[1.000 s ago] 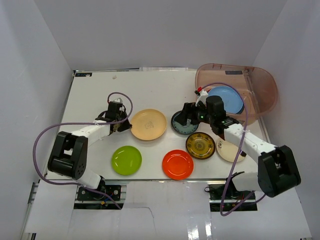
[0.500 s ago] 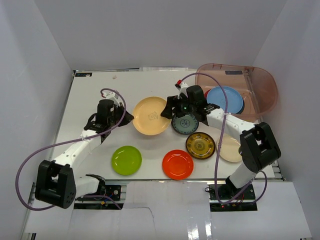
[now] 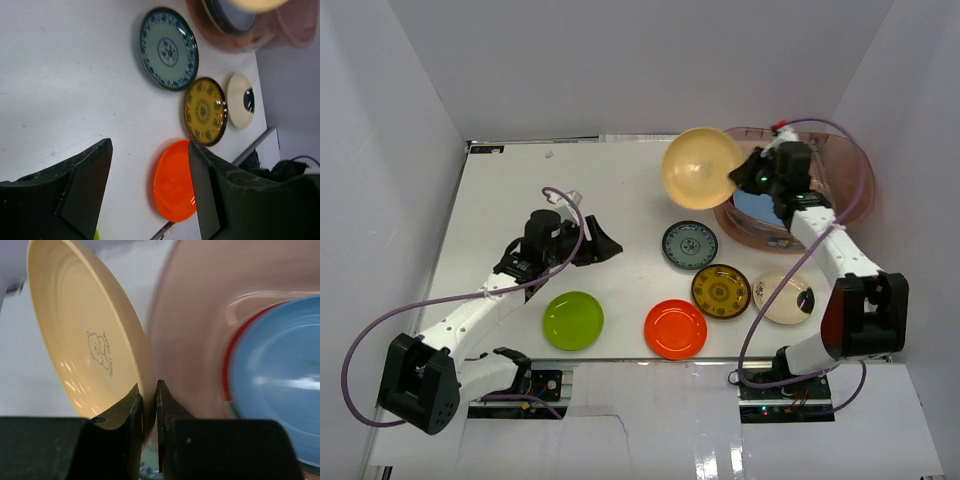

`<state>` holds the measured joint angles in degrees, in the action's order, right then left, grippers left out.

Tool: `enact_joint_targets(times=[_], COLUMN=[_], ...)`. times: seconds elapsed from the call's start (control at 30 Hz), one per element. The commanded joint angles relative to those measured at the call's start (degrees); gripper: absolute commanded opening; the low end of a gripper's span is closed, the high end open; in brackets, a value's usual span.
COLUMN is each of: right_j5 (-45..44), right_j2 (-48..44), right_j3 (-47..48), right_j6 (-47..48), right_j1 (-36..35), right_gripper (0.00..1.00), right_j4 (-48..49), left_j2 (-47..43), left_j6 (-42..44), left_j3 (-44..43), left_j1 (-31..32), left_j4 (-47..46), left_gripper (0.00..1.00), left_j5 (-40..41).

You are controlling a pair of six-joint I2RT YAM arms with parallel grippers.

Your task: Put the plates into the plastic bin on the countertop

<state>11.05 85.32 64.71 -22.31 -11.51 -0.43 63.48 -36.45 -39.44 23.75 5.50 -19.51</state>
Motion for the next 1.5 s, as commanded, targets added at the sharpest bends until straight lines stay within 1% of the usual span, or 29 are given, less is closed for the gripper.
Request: enact_joint_targets(times=[0.0, 0.07, 0.13, 0.2, 0.27, 0.33, 0.37, 0.4, 0.5, 0.57, 0.67, 0.7, 0.77, 0.8, 0.83, 0.87, 0.9, 0.93, 1.03, 1.07, 1.1, 1.13, 1.17, 1.23, 1.27, 1.33, 1.37, 1.43, 1.47], right_j5=[-6.02, -7.09, -6.83, -7.35, -7.97, -5.52, -3.51, -2.88, -1.3, 0.8, 3.71, 3.8, 3.63, 2.85, 1.79, -1.26, -3.03, -5.75, -9.8, -10.69, -10.7, -12.0, -11.15, -5.8, -4.38, -3.58, -4.27, -6.11, -6.47], right_j2=[-5.77, -6.48, -5.52, -4.47, -2.62, -0.6, -0.24, -0.07, -2.68, -4.8, -10.6, -14.18, -19.37, -21.05, -22.46, -23.69, -26.32, -27.74, -33.8, -35.03, -37.05, -37.5, -37.59, -36.63, -36.37, -37.24, -39.16, -41.01, -42.24], right_j3=[0.69, -1.85, -2.65, -2.83, -2.57, -1.52, -1.08, -0.64, -1.59, -2.74, -6.95, -8.62, -15.89, -15.93, -19.5, -21.27, -23.12, -27.05, -32.96, -36.11, -37.19, -37.89, -38.86, -39.04, -40.0, -41.06, -42.11, -42.82, -42.82], right_j6=[-2.21, -2.65, -3.09, -3.27, -3.62, -4.32, -4.5, -4.68, -4.68, -4.5, -4.24, -3.98, -2.05, -1.17, -0.29, 0.67, 1.81, 1.91, 1.74, 1.74, 1.74, 1.74, 1.74, 0.69, 0.16, -1.59, -1.95, -3.0, -4.49], right_j1=[10.26, 16.3, 20.62, 22.66, 24.77, 26.26, 26.53, 26.71, 26.71, 26.71, 25.93, 25.14, 19.54, 17.33, 14.96, 12.59, 7.78, 6.16, 4.56, 4.56, 4.56, 4.56, 4.56, 4.56, 4.3, 4.13, 3.78, 3.25, 1.94], right_gripper=[0.08, 0.08, 0.08, 0.08, 0.09, 0.29, 0.47, 0.72, 0.92, 0.93, 0.92, 0.89, 0.83, 0.82, 0.79, 0.77, 0.75, 0.74, 0.71, 0.68, 0.62, 0.6, 0.58, 0.56, 0.56, 0.56, 0.58, 0.6, 0.63], right_j4=[2.1, 2.45, 2.45, 2.53, 2.53, 2.54, 2.54, 2.54, 2.71, 2.89, 2.36, 2.01, 0.53, -1.31, -2.46, -3.95, -5.45, -8.16, -12.3, -13.01, -14.07, -15.9, -16.36, -18.02, -18.64, -19.34, -20.65, -22.24, -23.38], left_j2=[1.9, 4.52, 6.64, 10.51, 13.14, 16.84, 17.98, 20.17, 23.51, 24.75, 26.69, 27.04, 27.83, 27.83, 28.01, 27.92, 27.92, 27.84, 27.75, 27.83, 27.92, 28.01, 28.18, 28.36, 28.1, 27.66, 26.7, 25.12, 24.15], left_j6=[-0.82, -0.47, 0.93, 2.6, 5.15, 7.35, 7.88, 8.4, 9.11, 9.46, 10.08, 10.08, 10.08, 10.08, 10.08, 9.91, 9.82, 9.73, 9.29, 9.2, 9.11, 8.94, 8.85, 8.59, 8.32, 7.88, 7.62, 6.74, 6.65], left_j3=[1.65, 2.09, 1.3, -0.01, -2.9, -5.54, -6.17, -6.7, -7.58, -7.93, -8.28, -8.37, -8.2, -8.2, -8.02, -7.93, -7.67, -7.49, -6.88, -6.7, -6.44, -6.35, -6.18, -5.83, -5.65, -4.86, -4.6, -3.72, -3.1], left_j1=[4.37, 6.74, 8.41, 11.4, 15.6, 19.56, 20.63, 21.51, 23.71, 24.94, 26.61, 26.87, 27.84, 28.02, 28.19, 28.37, 28.46, 28.72, 29.51, 29.69, 30.04, 30.22, 30.48, 30.74, 30.92, 31.01, 31.01, 30.92, 30.92], left_j4=[-0.4, -0.31, 0.21, 1.53, 4.59, 6.45, 8.02, 8.56, 9.62, 9.97, 10.76, 10.94, 11.12, 11.2, 11.2, 11.29, 11.12, 11.11, 10.42, 10.24, 10.15, 10.06, 9.97, 9.8, 9.8, 9.36, 9.36, 8.66, 8.39], left_gripper=[0.73, 0.75, 0.78, 0.83, 0.85, 0.86, 0.86, 0.86, 0.86, 0.86, 0.86, 0.85, 0.85, 0.84, 0.83, 0.8, 0.79, 0.77, 0.71, 0.66, 0.62, 0.58, 0.48, 0.3, 0.16, 0.03, 0.0, 0.0, 0.0], left_j5=[-1.24, -1.06, -2.02, -3.51, -3.09, -1.6, -1.06, -0.62, -0.18, -0.44, -0.01, 0.78, 1.92, 2.19, 2.54, 3.07, 3.68, 3.86, 5.09, 5.35, 6.31, 7.02, 7.81, 9.91, 10.88, 13.17, 14.05, 15.63, 15.81])
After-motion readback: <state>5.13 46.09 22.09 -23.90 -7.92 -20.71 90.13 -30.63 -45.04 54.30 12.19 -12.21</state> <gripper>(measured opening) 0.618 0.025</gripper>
